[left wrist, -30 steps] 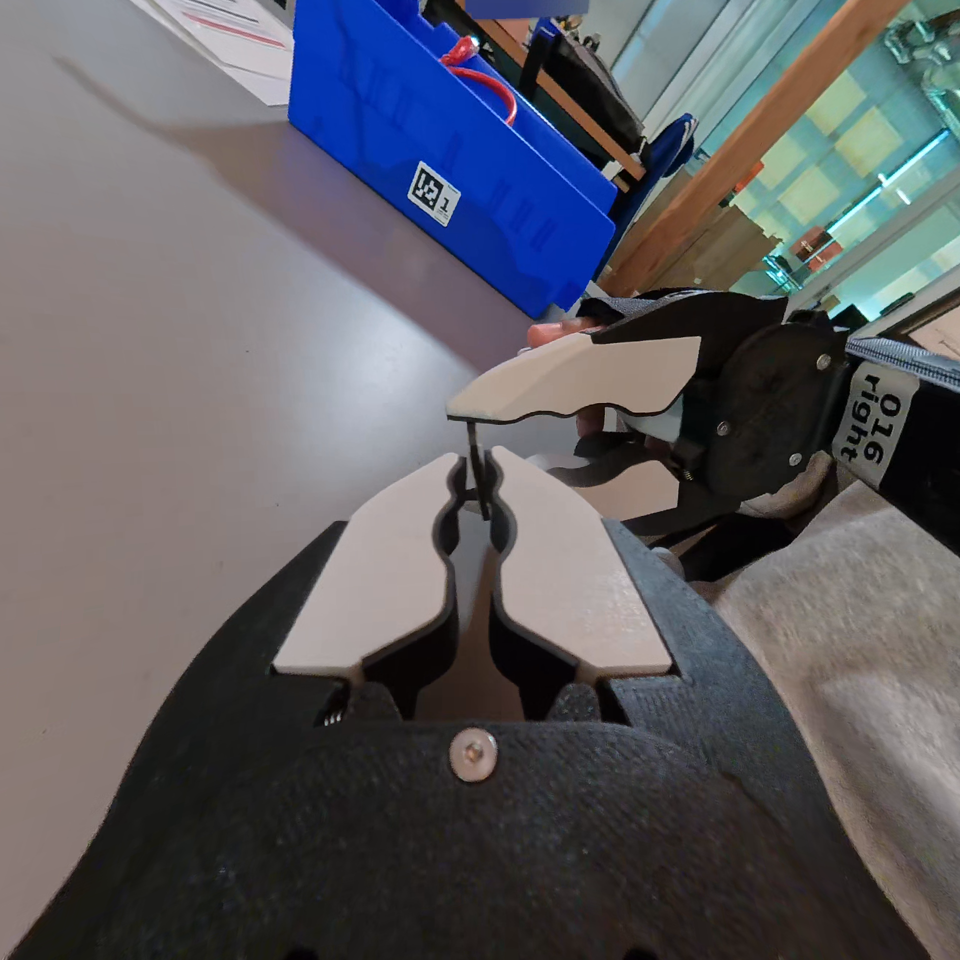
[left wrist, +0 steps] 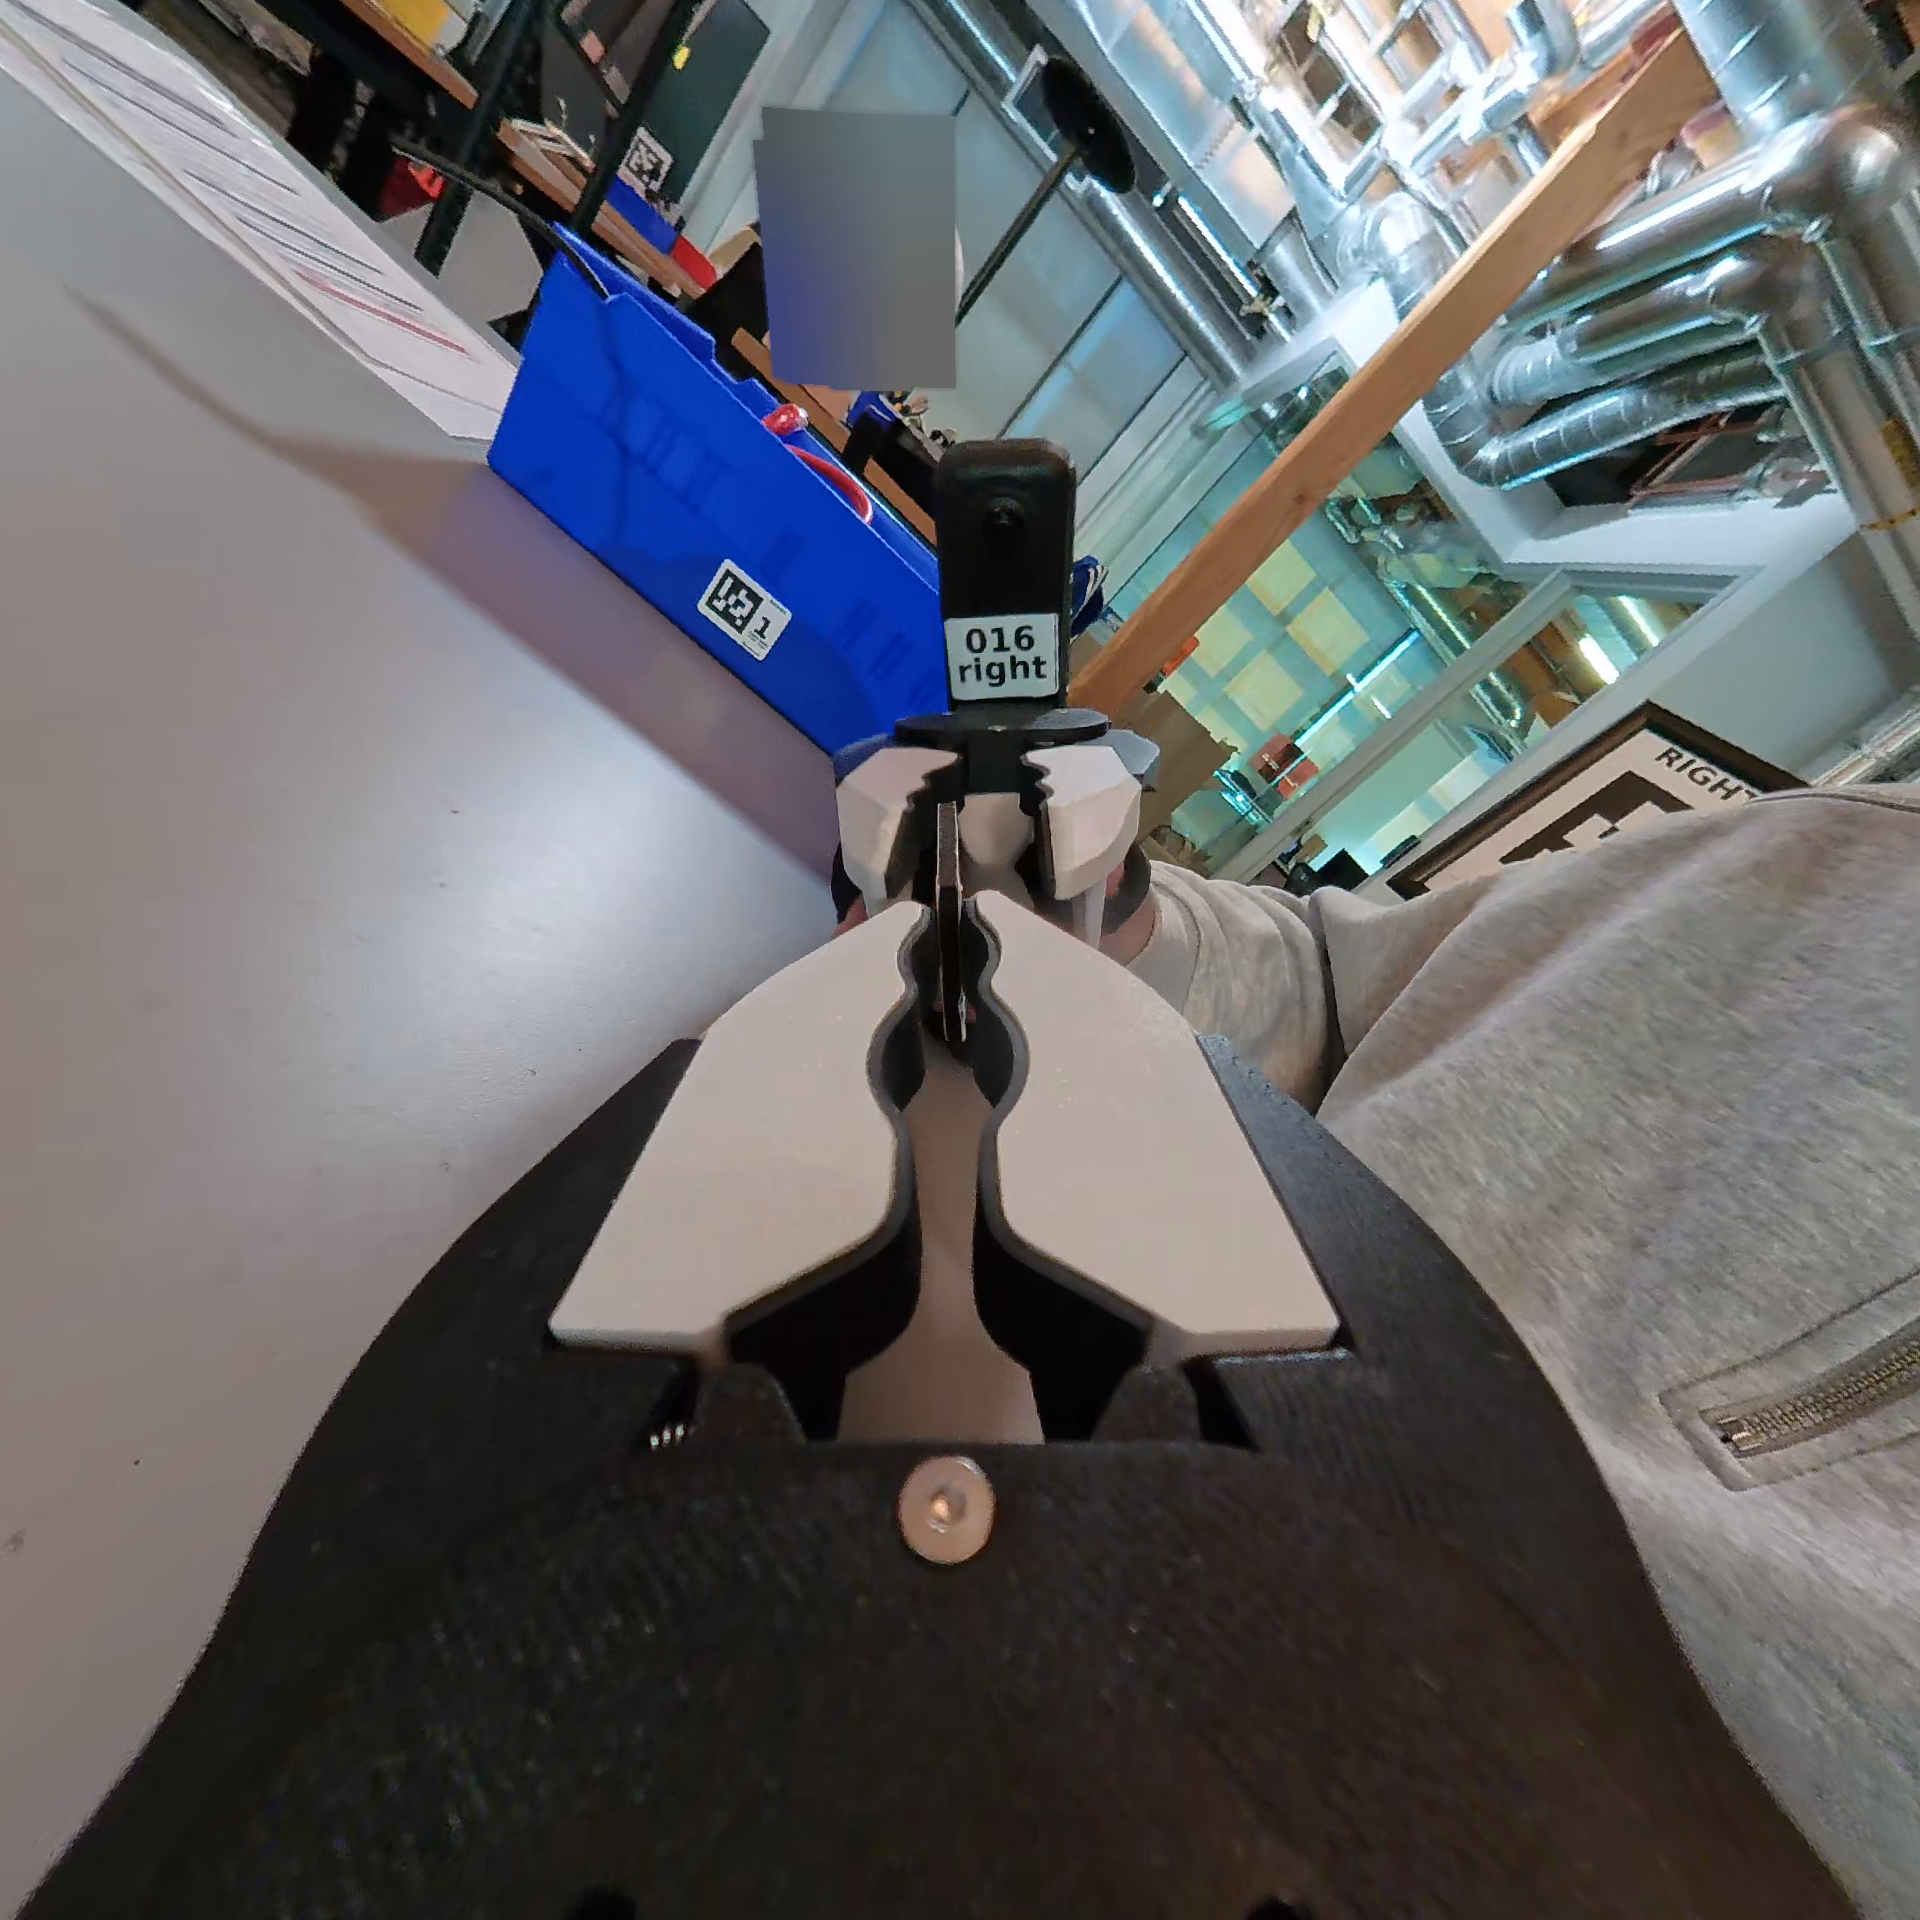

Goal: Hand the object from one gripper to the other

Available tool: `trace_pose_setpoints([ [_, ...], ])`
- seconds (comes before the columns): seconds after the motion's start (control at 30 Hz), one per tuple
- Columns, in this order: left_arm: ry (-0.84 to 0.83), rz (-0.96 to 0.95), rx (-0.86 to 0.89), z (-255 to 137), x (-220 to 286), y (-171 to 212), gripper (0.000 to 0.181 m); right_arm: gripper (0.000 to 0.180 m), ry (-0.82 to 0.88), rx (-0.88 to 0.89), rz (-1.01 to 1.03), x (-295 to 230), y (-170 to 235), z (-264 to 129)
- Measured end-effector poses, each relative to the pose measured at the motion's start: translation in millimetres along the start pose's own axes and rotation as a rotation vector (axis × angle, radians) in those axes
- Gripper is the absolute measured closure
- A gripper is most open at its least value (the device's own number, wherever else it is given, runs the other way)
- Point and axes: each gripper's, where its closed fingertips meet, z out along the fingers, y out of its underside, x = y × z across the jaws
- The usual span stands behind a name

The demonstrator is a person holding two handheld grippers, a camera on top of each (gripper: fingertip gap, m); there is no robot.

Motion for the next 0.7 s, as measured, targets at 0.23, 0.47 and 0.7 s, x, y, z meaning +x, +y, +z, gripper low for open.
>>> trace_pose_setpoints([
  [0.23, 0.032, -0.027, 0.001, 3, 3, 2, 0.178, 0.175, -0.044, -0.008, 0.067, -1, 3, 3],
  [0.47, 0.017, -0.023, 0.018, 2, 3, 1, 0.17, 0.176, -0.059, -0.002, 0.088, -2, 3, 1],
  [0.7, -0.101, 0.091, 0.056, -2, -6, -10, 0.131, 0.176, -0.052, 0.044, 0.112, 3, -6, -6],
])
